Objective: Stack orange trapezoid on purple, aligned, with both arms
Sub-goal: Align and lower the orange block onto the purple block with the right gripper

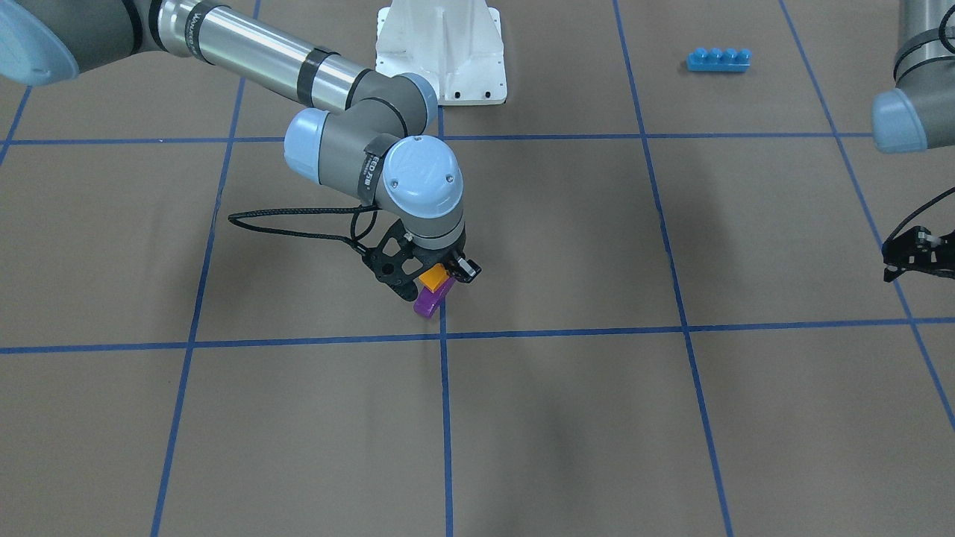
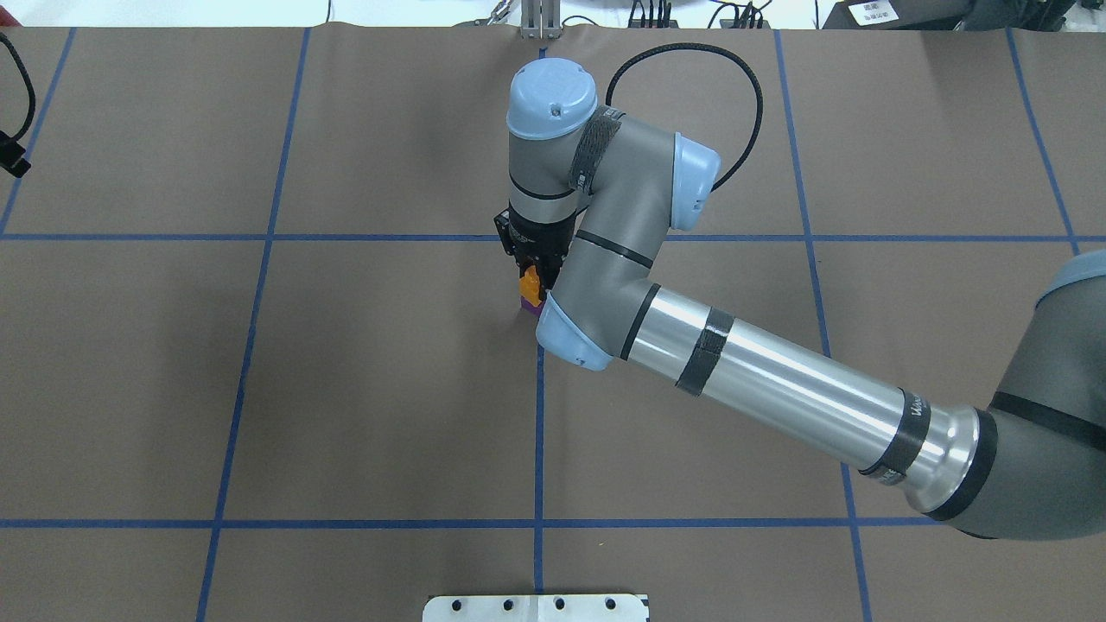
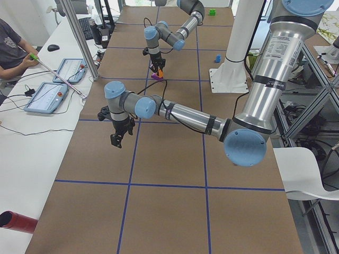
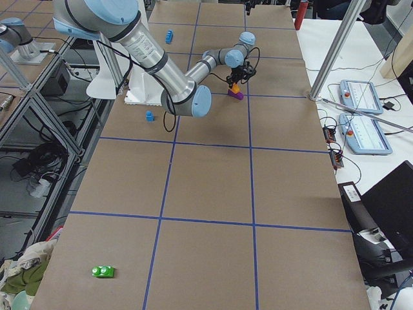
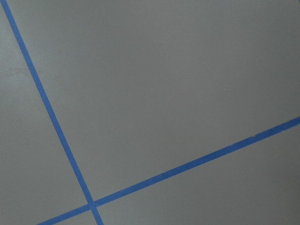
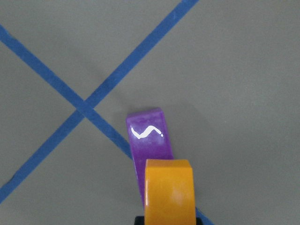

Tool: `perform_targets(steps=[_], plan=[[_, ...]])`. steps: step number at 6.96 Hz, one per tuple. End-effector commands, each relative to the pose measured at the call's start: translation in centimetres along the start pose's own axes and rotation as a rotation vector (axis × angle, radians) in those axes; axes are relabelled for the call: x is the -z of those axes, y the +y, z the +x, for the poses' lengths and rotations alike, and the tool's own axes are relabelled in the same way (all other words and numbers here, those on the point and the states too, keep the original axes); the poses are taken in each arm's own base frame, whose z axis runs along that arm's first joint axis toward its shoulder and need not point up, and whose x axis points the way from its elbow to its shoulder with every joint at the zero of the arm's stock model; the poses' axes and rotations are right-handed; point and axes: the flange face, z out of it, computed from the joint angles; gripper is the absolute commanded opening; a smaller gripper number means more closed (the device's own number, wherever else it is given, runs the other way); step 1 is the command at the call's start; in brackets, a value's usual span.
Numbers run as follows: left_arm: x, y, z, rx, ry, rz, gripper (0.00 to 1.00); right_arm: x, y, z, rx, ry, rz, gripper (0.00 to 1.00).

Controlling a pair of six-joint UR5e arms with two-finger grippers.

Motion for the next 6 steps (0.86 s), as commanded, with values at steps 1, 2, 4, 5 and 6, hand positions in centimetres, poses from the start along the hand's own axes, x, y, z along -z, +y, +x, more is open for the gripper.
perform_targets(steps=[1, 2, 4, 5, 6], plan=[[0.0, 0.0, 0.0, 0.000, 0.000, 0.000, 1.00, -0.4, -0.1, 0.2, 0.005, -0.007, -0.004, 0.00], [0.0, 0.0, 0.0, -0.003, 0.000, 0.004, 1.00, -0.3, 0.0, 0.2, 0.006, -0.009, -0.005, 0.00], [-0.2, 0.0, -0.1, -0.003, 0.000, 0.004, 1.00, 0.0, 0.3, 0.4, 0.013, -0.019, -0.006, 0.99], [-0.2, 0.0, -0.1, -0.003, -0.002, 0.004, 1.00, 0.3, 0.1, 1.6, 0.034, -0.032, -0.012, 1.00], [-0.2, 0.0, -0.1, -0.001, -0.002, 0.004, 1.00, 0.6, 0.0, 2.5, 0.050, -0.053, -0.018, 1.00]])
